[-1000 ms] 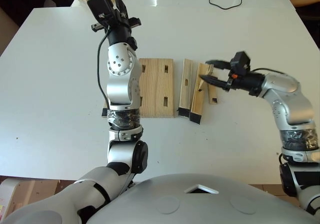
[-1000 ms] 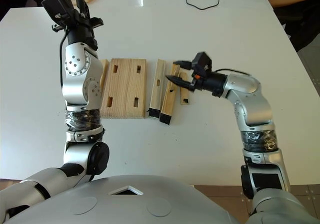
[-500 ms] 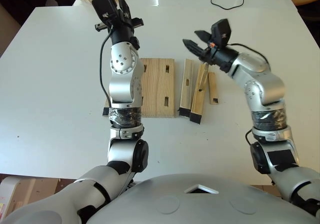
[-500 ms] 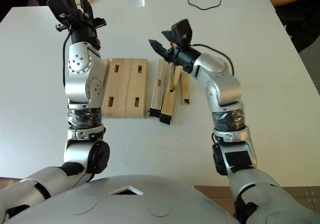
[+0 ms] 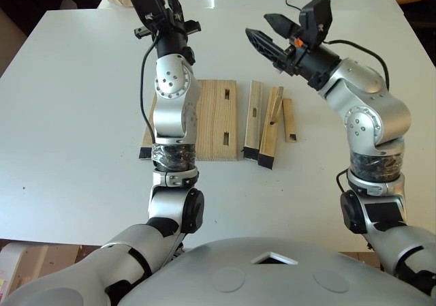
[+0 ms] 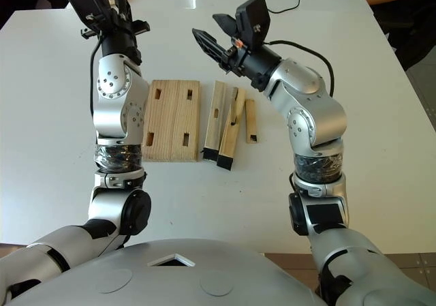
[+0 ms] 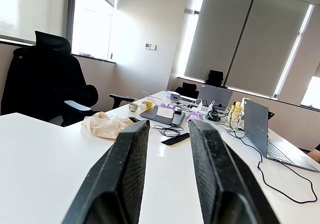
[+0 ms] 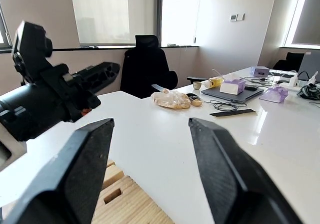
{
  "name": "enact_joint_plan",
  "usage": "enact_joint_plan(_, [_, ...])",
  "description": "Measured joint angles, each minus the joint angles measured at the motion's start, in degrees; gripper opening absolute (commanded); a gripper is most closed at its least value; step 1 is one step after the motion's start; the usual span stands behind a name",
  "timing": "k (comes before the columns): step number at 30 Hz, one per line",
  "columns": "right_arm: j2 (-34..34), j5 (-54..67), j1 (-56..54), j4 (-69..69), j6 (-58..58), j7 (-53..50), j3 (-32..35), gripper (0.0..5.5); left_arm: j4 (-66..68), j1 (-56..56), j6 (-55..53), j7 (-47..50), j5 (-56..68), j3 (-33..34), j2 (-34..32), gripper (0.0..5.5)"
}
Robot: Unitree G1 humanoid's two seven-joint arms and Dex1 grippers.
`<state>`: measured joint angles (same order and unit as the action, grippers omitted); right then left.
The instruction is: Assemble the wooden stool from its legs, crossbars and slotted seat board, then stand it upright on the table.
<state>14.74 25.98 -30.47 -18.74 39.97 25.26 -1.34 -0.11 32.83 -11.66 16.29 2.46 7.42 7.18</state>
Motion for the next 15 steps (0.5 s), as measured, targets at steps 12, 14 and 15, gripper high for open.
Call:
enact_joint_plan(12, [-0.75,-6.64,7.59,10.0,-10.11,1.73,-6.3,2.75,0.3,-0.01,0.13,0.12,0.02,0.02,0.26,1.45])
enact_joint_plan(14, [-1.24,-5.64,7.49,9.04,-8.26,1.44,-5.54,2.75,-0.5,-0.26,0.05,0.74,-0.01,0.12,0.25,1.45])
enact_joint_plan(15, [-1.51,-4.7,7.27,7.32,-6.84,0.79,-4.91,2.75,-1.41,-0.66,-0.02,1.17,-0.05,0.14,0.27,1.45])
